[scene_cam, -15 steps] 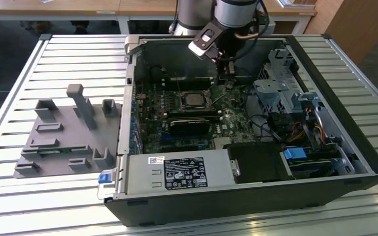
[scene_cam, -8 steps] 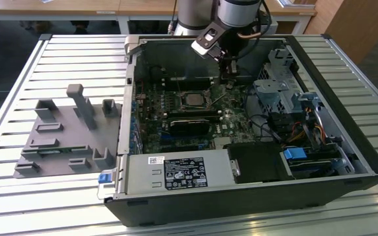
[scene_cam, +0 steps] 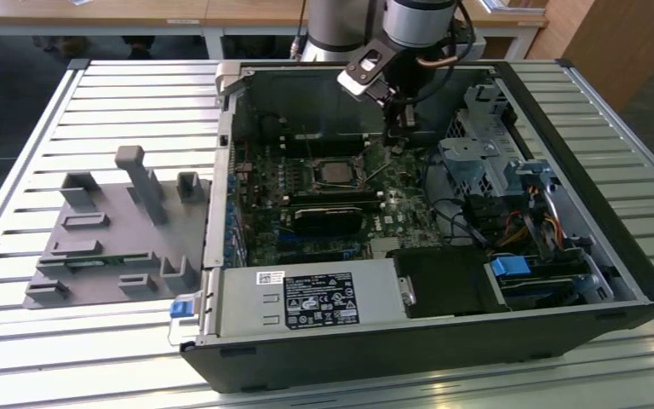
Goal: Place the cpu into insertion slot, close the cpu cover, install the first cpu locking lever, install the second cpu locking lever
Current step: 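Close the cpu cover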
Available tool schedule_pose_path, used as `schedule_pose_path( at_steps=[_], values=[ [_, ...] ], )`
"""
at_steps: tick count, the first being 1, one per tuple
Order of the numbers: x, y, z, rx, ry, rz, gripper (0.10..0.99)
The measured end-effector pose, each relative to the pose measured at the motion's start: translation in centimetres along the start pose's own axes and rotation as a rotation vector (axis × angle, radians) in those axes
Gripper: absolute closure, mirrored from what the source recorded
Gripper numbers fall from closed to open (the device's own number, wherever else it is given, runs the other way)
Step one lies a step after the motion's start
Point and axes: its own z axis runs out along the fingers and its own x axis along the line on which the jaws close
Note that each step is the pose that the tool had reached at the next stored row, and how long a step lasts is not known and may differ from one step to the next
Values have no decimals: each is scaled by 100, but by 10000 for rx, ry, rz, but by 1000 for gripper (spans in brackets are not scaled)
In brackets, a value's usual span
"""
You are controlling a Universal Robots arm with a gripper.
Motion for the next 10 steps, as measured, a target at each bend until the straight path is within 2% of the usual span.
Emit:
schedule_pose_path(
  at_steps=[10],
  values=[
    [11,105,14,6,-8,1,980]
  ],
)
